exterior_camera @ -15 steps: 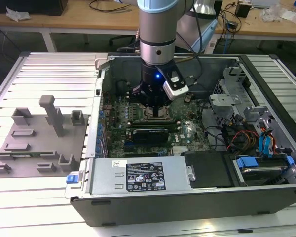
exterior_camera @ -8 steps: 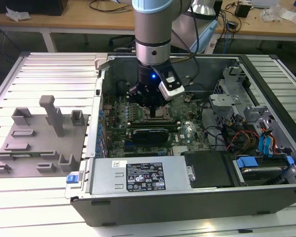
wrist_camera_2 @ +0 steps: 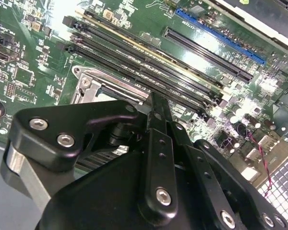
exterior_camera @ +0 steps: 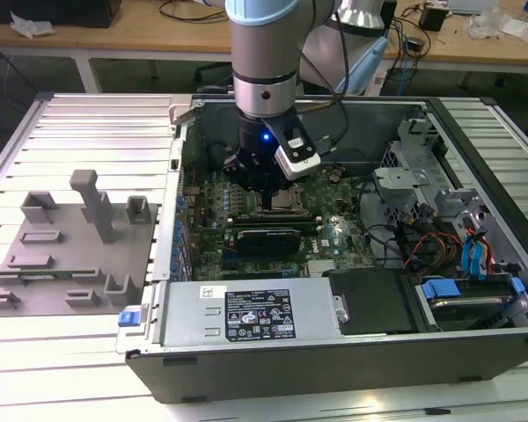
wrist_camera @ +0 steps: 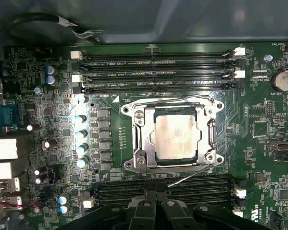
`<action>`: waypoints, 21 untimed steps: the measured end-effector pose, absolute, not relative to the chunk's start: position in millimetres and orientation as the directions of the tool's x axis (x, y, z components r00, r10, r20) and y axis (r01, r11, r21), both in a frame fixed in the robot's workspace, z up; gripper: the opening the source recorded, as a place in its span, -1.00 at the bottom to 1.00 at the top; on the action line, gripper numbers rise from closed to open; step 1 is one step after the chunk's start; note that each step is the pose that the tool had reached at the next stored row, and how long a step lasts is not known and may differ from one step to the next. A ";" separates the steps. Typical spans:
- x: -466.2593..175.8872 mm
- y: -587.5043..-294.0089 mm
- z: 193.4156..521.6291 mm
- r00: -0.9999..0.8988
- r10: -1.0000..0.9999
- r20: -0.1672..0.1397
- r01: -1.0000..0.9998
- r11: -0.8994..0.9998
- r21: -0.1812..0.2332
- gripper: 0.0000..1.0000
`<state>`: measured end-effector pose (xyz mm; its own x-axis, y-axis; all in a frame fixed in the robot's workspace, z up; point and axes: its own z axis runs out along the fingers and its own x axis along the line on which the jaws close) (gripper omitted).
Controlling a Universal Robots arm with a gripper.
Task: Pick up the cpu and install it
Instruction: 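Install the second cpu locking lever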
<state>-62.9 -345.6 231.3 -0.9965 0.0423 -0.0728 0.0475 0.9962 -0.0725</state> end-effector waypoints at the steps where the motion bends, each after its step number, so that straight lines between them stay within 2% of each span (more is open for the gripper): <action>1: -63.5 -346.1 231.2 -0.996 0.042 -0.073 0.047 0.996 -0.073 -0.79; 10: -77.3 -348.7 219.3 -0.995 0.041 -0.086 0.046 0.997 -0.062 -0.79; 14: -77.8 -353.6 217.2 -0.995 0.042 -0.087 0.046 0.998 -0.044 -0.79; 21: -77.7 -368.4 217.0 -0.995 0.051 -0.086 0.046 0.997 0.055 -0.79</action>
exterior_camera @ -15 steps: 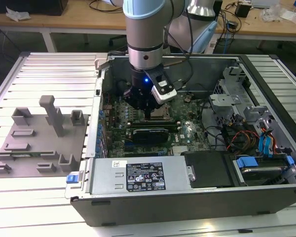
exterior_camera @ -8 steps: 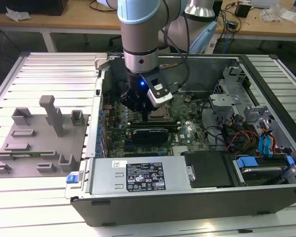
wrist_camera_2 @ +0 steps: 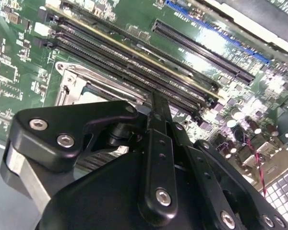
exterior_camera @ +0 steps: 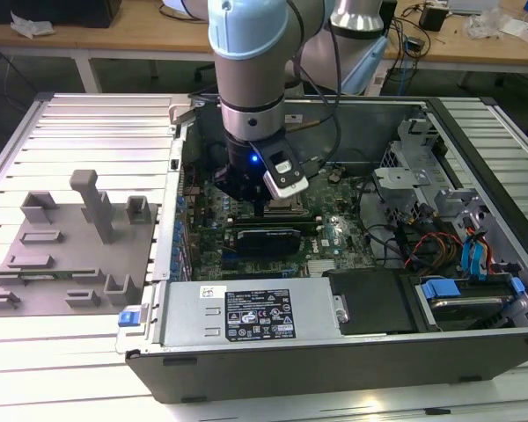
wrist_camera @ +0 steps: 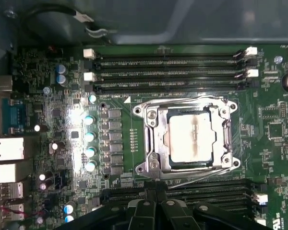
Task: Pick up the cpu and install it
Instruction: 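Install the second cpu locking lever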
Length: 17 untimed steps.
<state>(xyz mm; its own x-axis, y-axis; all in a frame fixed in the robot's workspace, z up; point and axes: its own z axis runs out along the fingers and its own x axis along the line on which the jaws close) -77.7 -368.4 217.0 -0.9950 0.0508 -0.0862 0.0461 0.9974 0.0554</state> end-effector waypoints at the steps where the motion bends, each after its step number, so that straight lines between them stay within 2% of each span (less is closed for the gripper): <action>1: -77.7 -369.9 217.0 -0.995 0.052 -0.086 0.046 0.997 0.066 -0.79; 8: -77.7 -380.7 215.2 -0.994 0.058 -0.090 0.045 0.989 0.140 -0.79; 17: -79.2 -385.1 209.3 -0.994 0.062 -0.094 0.044 0.982 0.183 -0.79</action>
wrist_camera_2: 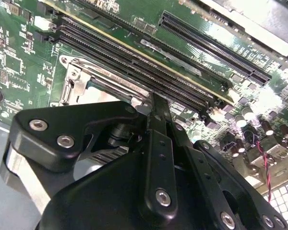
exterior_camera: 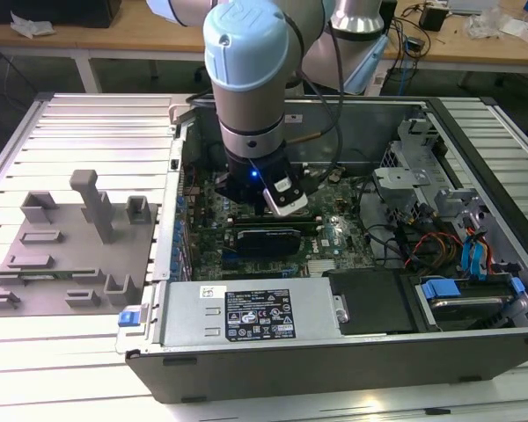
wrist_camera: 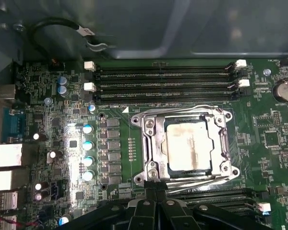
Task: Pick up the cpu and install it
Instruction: 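Install the second cpu locking lever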
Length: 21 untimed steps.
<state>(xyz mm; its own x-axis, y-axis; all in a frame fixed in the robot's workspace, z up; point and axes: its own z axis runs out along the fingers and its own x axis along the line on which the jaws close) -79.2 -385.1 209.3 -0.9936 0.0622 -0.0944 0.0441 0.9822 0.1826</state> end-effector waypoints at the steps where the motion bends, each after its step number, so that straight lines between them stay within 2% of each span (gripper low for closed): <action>1: -79.5 -385.1 208.6 -0.994 0.063 -0.095 0.044 0.982 0.186 -0.79; 9: -86.5 -385.4 202.1 -0.993 0.064 -0.100 0.043 0.979 0.202 -0.79; 14: -87.5 -385.6 197.9 -0.992 0.067 -0.108 0.041 0.973 0.228 -0.79; 21: -90.6 -385.6 196.7 -0.992 0.067 -0.109 0.040 0.973 0.229 -0.79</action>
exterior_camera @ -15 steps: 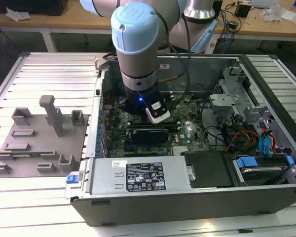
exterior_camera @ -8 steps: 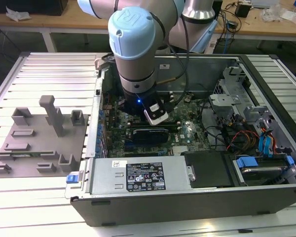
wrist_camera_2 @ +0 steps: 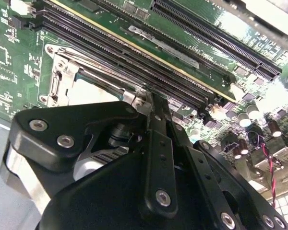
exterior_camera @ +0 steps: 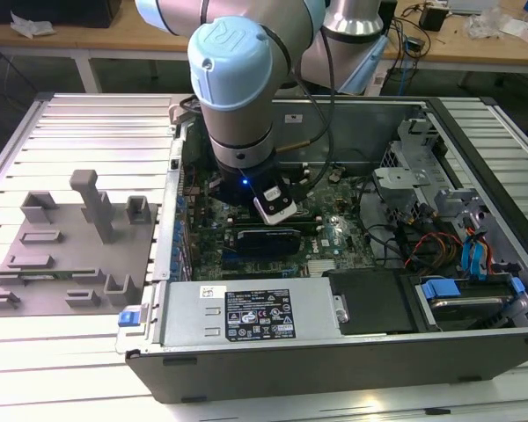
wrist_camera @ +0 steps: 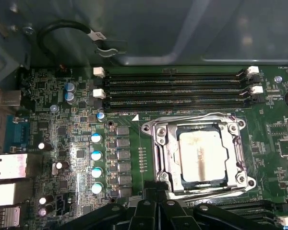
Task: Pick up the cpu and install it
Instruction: 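Install the second cpu locking lever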
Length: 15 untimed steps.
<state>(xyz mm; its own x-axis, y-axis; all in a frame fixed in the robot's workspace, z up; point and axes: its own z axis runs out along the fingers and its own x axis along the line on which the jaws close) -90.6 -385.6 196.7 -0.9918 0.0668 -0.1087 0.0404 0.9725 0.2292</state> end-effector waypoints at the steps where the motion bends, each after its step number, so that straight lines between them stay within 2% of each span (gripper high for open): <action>1: -90.7 -385.7 196.8 -0.992 0.067 -0.108 0.041 0.973 0.229 -0.79; 8: -90.2 -385.6 209.9 -0.993 0.067 -0.094 0.044 0.973 0.225 -0.79; 15: -88.5 -385.2 220.6 -0.995 0.064 -0.078 0.048 0.980 0.193 -0.79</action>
